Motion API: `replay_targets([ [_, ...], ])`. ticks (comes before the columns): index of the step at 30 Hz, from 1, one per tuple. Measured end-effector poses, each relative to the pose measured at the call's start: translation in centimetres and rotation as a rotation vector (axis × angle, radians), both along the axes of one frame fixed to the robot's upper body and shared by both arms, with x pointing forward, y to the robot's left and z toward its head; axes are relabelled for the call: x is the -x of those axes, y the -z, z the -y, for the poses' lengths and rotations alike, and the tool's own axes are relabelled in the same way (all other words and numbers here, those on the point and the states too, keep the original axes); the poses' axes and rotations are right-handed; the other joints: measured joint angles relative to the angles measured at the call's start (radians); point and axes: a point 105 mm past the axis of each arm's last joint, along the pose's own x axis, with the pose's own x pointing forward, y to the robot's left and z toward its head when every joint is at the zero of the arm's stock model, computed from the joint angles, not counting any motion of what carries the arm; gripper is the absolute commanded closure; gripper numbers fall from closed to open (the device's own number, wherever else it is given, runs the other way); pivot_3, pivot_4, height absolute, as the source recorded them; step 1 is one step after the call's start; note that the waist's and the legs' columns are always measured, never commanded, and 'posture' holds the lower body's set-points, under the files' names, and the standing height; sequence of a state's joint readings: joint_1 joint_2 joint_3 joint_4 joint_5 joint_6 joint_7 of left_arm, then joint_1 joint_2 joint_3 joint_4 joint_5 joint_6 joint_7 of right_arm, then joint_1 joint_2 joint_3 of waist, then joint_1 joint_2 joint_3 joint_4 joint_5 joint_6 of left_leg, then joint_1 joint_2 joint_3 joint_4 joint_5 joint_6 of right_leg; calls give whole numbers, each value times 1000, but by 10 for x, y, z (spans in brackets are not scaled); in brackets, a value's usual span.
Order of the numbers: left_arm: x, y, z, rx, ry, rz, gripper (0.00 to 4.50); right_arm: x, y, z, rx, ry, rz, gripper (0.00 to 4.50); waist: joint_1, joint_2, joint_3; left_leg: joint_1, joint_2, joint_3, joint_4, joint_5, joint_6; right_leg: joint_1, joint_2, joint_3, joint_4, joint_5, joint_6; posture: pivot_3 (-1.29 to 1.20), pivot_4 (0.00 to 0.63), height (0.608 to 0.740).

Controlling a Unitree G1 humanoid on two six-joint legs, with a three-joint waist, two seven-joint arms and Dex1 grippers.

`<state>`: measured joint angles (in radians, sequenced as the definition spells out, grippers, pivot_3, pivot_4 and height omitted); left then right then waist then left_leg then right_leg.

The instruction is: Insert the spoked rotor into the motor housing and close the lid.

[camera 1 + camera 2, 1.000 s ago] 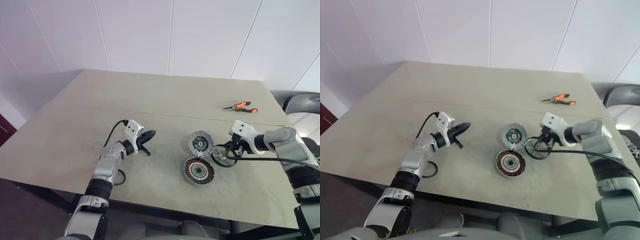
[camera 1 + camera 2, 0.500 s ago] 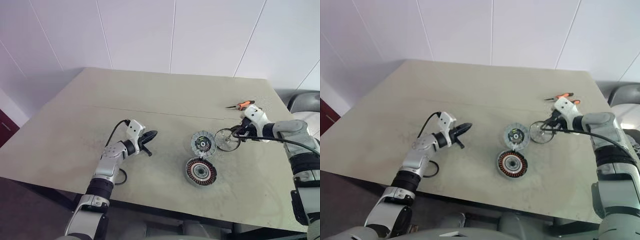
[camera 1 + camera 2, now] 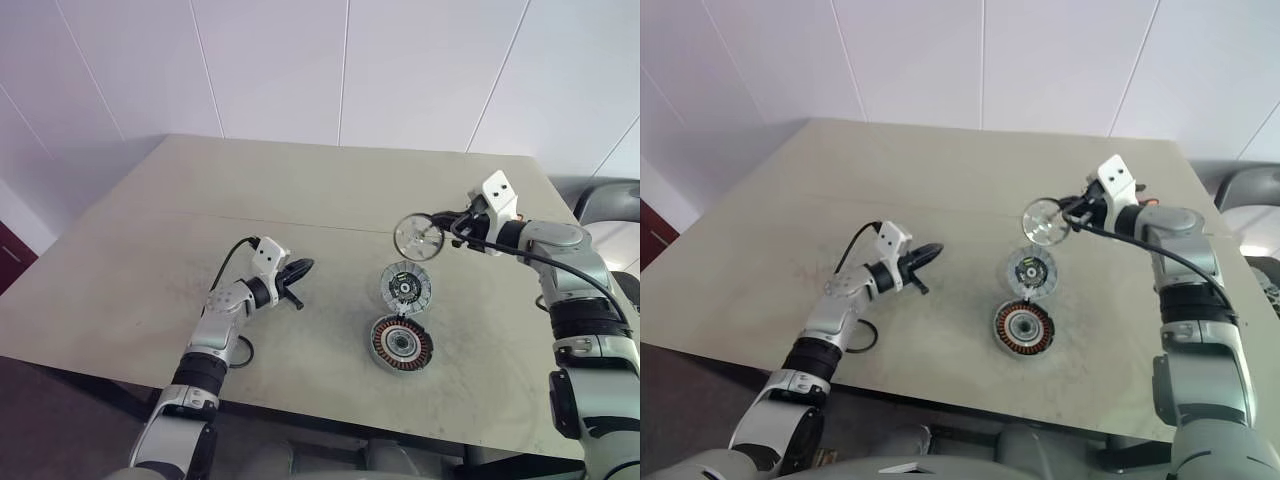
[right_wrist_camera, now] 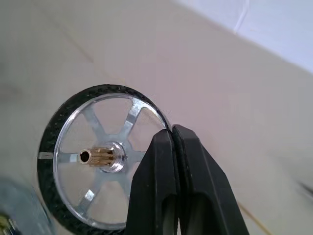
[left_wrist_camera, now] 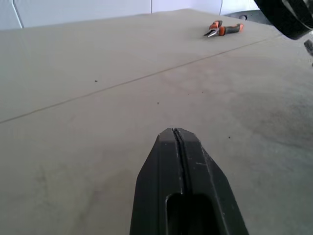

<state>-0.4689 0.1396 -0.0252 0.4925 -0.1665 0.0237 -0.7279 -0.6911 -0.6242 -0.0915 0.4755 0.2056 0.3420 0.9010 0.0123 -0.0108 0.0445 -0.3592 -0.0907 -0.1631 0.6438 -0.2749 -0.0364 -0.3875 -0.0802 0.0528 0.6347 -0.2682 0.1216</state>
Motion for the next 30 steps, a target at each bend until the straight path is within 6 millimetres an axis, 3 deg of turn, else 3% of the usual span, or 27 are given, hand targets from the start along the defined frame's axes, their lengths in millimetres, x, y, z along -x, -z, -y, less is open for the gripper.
replay_targets([
  [5,-6,-26,2,292,-40,-42,4500,-5,-5,-13,-113,20,37,4485,0,0,0,0,0,0,0,0,0,0,0,0,0,0,0,0,0,740],
  [11,0,-60,11,591,40,-110,4500,-14,-17,-22,-269,84,89,4485,-6,0,0,0,0,0,0,0,0,-1,0,0,0,0,0,0,0,740],
  [17,6,-58,27,702,107,-249,4500,-16,-17,-38,-374,62,83,4485,-9,0,0,1,0,0,0,0,0,0,0,0,1,0,0,0,0,740],
  [20,4,-59,30,755,109,-298,3896,-15,-15,-46,-403,42,73,4500,-10,0,0,0,0,0,0,0,0,0,1,0,1,0,0,0,0,740],
  [30,3,-75,33,989,187,-432,467,-19,-17,-60,-429,15,92,4500,-26,0,0,0,0,0,0,0,0,0,0,0,1,0,0,0,0,740],
])
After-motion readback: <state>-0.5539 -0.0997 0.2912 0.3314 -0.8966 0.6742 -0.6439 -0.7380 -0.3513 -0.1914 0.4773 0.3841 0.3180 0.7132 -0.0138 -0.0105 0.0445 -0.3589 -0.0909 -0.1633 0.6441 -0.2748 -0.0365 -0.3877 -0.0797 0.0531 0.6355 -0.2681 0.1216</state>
